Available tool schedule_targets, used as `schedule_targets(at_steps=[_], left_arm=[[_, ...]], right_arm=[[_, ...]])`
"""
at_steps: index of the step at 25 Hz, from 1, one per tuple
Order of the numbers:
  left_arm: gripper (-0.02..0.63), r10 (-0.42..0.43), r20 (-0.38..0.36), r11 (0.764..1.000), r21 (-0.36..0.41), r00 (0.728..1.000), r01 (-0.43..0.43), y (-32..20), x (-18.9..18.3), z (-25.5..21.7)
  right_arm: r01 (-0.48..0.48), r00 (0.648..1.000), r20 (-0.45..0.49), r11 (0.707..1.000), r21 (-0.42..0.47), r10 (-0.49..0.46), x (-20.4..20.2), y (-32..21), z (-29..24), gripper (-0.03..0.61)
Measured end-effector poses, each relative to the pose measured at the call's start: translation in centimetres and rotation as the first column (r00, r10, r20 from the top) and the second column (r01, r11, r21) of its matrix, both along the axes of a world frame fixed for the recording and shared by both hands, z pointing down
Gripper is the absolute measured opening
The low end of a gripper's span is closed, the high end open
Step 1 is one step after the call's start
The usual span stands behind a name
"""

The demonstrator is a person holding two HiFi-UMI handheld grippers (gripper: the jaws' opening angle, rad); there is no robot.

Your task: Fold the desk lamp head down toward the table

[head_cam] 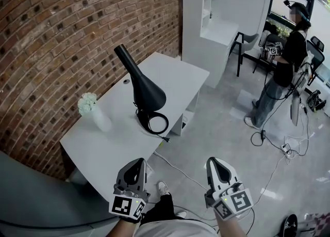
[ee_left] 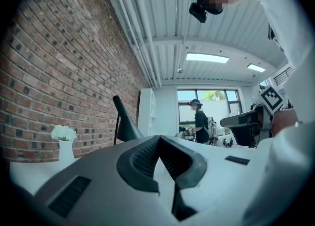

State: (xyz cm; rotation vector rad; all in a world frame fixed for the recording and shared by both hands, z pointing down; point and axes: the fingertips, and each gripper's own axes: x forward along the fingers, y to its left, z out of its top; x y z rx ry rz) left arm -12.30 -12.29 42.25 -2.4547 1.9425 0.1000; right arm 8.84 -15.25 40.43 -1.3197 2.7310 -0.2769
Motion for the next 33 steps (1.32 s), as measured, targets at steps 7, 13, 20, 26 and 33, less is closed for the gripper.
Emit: schedule_targets(at_steps=[7,13,20,26,33], left_arm=[[0.008,0.000,0.010,1.000,-0.001,1.000,0.000,-0.2,0.3,0.3],[0.008,-0.003,0.010,1.000,-0.005,1.000,0.003,-0.6,0.0,0.3],[0.008,-0.005,0.006,1.000,-0.008,1.000,0.005,-1.3,-0.2,0.1],[0.008,0.001,0.012,1.000,-0.010,1.000,-0.001,-1.7,-0.1,0.3],[0.008,0.006,0.013,1.000,-0.010,1.000,-0.006,-1.9,0.0,0.1]], right_arm=[[0.014,1.000,-0.009,1.000,-0.009,-0.014,-0.2,-0.1,0.7,0.018],[0.021,1.000,0.000,1.000,-0.012,-0.021,-0.6,-0.6,0.6,0.018],[0.020,1.000,0.002,1.000,-0.019,-0.020,-0.7,-1.2,0.5,0.018],[0.016,1.000,0.011,1.000,-0.019,-0.016,-0.8,-1.5,0.8,0.018],[0.018,1.000,0.014,1.000,-0.023,-0.017,-0.8,-1.6,0.7,0.018]])
